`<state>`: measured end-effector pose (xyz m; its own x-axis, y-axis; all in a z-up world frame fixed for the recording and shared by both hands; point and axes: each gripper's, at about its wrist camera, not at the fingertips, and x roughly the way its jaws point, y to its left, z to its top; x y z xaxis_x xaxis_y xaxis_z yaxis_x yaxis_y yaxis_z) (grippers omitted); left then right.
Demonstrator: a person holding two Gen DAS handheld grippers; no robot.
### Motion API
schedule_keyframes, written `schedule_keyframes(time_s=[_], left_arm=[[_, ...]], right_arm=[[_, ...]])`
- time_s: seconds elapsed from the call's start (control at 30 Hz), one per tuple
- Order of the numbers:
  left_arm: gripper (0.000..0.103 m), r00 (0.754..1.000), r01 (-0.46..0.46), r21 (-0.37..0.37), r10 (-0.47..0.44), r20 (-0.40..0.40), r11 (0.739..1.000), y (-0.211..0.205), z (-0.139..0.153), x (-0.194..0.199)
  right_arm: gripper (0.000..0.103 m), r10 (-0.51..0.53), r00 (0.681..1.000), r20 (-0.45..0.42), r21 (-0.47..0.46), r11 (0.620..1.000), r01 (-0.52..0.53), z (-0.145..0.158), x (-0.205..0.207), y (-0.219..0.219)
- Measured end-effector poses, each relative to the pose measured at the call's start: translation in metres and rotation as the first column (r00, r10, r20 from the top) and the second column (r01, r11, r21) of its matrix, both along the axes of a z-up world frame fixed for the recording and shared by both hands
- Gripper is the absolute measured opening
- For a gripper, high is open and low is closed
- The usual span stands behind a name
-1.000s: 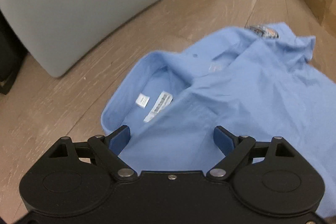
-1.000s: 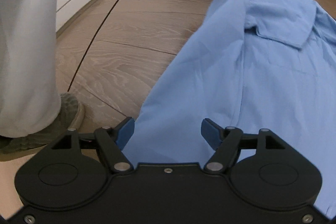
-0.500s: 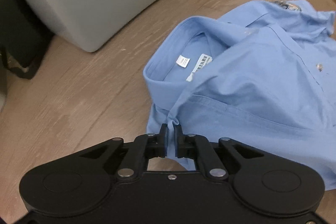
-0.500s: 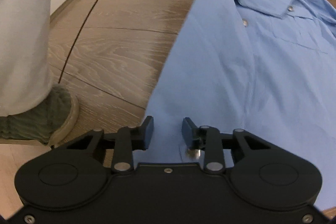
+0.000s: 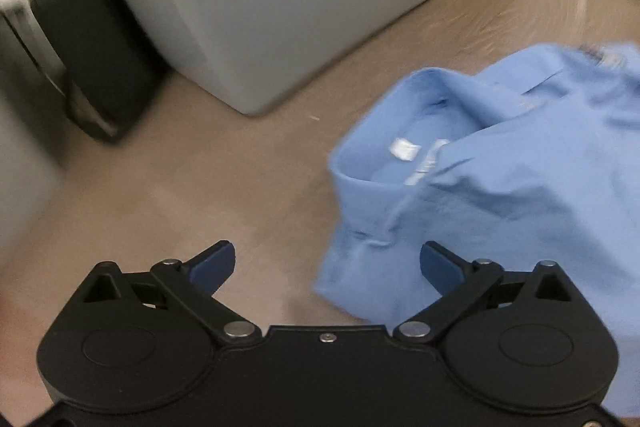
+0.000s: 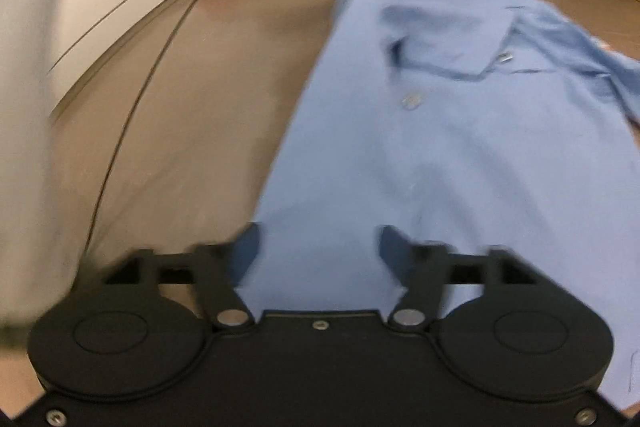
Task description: Fold clothes
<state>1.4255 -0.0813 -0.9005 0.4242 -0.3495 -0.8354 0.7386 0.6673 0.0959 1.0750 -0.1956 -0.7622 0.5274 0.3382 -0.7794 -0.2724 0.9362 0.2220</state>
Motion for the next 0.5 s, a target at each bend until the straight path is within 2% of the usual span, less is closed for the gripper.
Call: schedule_keyframes(time_s=[0.03,0.1,0.13,0.2,0.23,0.27,0.3,0.37,0.4,0.43,0.47,0.5], left_arm=[[0.067,0.999,0.044,-0.002,-0.044,-0.008,0.999,-0.003,-0.002,-0.002],[0.034,0.993,0.112,0.043,-0.113,0.023,0.993,-0.011,-0.004,-0.010],[0.025,0.990,0.133,0.052,-0.135,0.039,0.990,-0.013,-0.004,-0.014],[0.008,0.981,0.162,0.041,-0.165,0.098,0.986,-0.012,0.001,-0.022],[0.008,0.981,0.160,0.039,-0.163,0.107,0.986,-0.012,0.003,-0.023],[0.008,0.979,0.140,0.030,-0.143,0.148,0.990,-0.005,0.007,-0.023],[0.008,0.975,0.135,0.034,-0.139,0.172,0.990,-0.003,0.008,-0.024],[0.008,0.956,0.148,0.104,-0.169,0.241,0.983,0.000,0.002,-0.030],[0.011,0.949,0.153,0.132,-0.183,0.258,0.979,-0.001,0.000,-0.034],[0.012,0.945,0.155,0.152,-0.192,0.266,0.976,-0.001,0.001,-0.037],[0.016,0.943,0.153,0.168,-0.195,0.270,0.974,-0.002,0.000,-0.039],[0.029,0.948,0.134,0.166,-0.176,0.265,0.977,-0.002,0.001,-0.038]], right_arm=[[0.074,-0.007,1.000,-0.016,-0.014,1.000,0.006,-0.005,0.008,0.000],[0.061,-0.020,0.999,-0.047,-0.042,0.999,0.018,-0.016,0.025,-0.001],[0.047,-0.026,0.998,-0.064,-0.050,0.998,0.022,-0.021,0.032,-0.001],[0.037,-0.022,0.994,-0.105,-0.027,0.999,0.019,-0.028,0.035,-0.001],[0.023,-0.018,0.993,-0.120,-0.013,1.000,0.017,-0.031,0.035,-0.001],[0.005,-0.009,0.993,-0.114,0.009,1.000,0.010,-0.030,0.033,-0.003],[0.005,0.005,0.994,-0.106,0.024,1.000,-0.003,-0.027,0.031,-0.003],[0.005,0.001,0.997,-0.081,0.030,1.000,0.001,-0.022,0.027,-0.009],[0.007,-0.011,0.997,-0.082,0.039,0.999,0.014,-0.020,0.025,-0.013],[0.015,-0.036,0.995,-0.088,0.061,0.997,0.042,-0.016,0.023,-0.021],[0.027,-0.064,0.993,-0.104,0.068,0.995,0.071,-0.015,0.021,-0.028],[0.049,-0.084,0.988,-0.129,0.071,0.993,0.094,-0.015,0.018,-0.034]])
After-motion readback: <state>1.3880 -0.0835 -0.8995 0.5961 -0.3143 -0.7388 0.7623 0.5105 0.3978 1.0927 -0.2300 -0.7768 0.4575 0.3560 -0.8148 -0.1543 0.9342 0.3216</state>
